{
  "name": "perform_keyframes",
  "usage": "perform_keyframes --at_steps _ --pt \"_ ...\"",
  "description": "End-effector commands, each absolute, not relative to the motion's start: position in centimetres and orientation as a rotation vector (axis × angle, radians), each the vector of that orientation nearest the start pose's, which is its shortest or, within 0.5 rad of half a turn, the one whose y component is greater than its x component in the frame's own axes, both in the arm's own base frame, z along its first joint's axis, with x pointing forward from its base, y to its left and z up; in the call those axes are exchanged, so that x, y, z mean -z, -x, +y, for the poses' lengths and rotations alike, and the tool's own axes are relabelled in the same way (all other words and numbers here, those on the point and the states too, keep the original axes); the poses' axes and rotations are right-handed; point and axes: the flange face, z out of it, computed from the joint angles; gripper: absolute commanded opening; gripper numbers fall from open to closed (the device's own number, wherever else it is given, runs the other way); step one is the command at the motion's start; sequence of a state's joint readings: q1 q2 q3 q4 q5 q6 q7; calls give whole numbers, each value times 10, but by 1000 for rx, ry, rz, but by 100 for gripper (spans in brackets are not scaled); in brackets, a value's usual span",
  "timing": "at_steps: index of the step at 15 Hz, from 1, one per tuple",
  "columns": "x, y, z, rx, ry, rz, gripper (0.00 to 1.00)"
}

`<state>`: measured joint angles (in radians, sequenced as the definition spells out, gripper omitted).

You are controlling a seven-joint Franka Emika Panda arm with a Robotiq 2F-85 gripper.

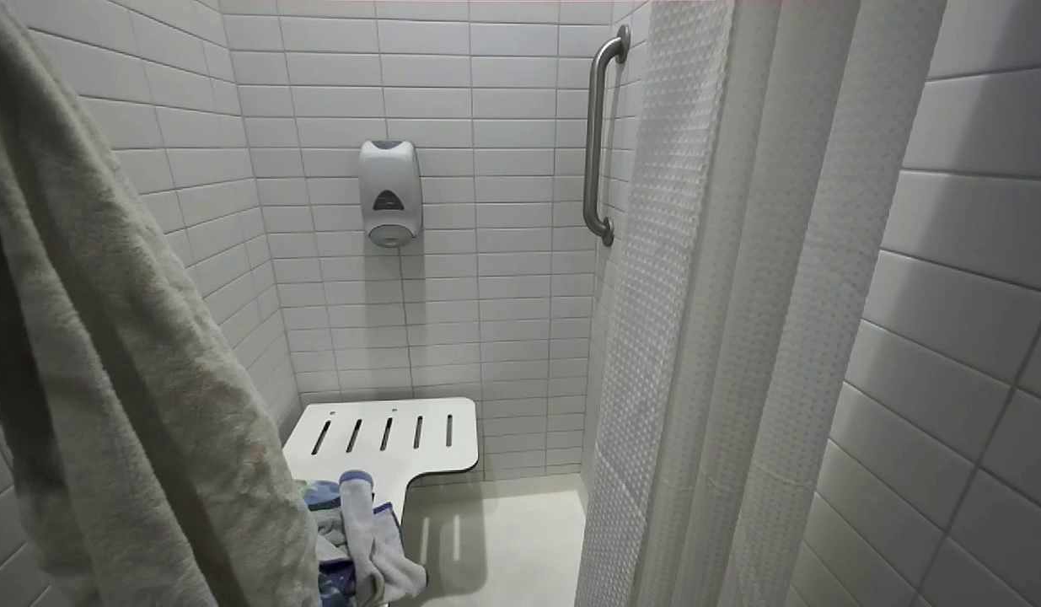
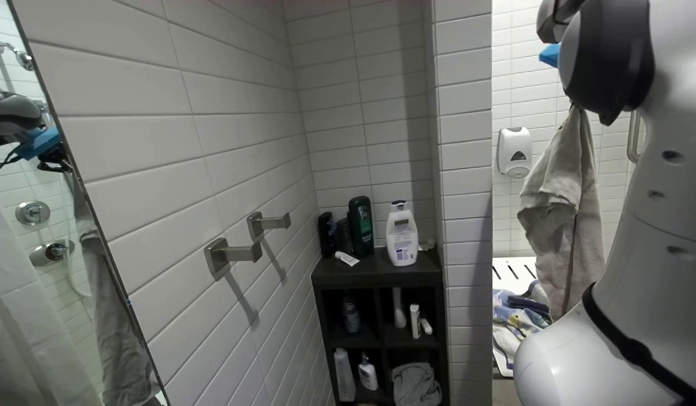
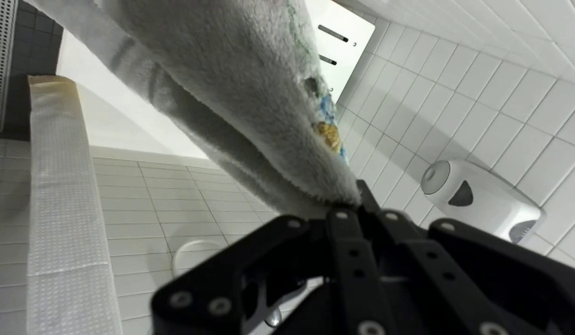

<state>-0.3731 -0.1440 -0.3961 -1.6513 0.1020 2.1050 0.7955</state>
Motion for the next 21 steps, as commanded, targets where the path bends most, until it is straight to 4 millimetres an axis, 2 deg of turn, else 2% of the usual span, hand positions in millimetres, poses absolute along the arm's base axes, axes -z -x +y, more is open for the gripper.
perform_keyframes --at_steps 1,6,9,13,15,16,21 --pt "-716 -395 -416 856 1902 2078 1" --pt "-691 -406 -443 792 1889 2146 1" --pt "-672 -418 -452 741 1921 2166 1" --pt "-654 -436 -454 693 1991 2164 1" --pt "-659 -436 -454 691 2015 2173 1" --pt "-640 -436 -454 669 1992 2184 6" --pt "-643 -441 -451 709 1996 2158 1"
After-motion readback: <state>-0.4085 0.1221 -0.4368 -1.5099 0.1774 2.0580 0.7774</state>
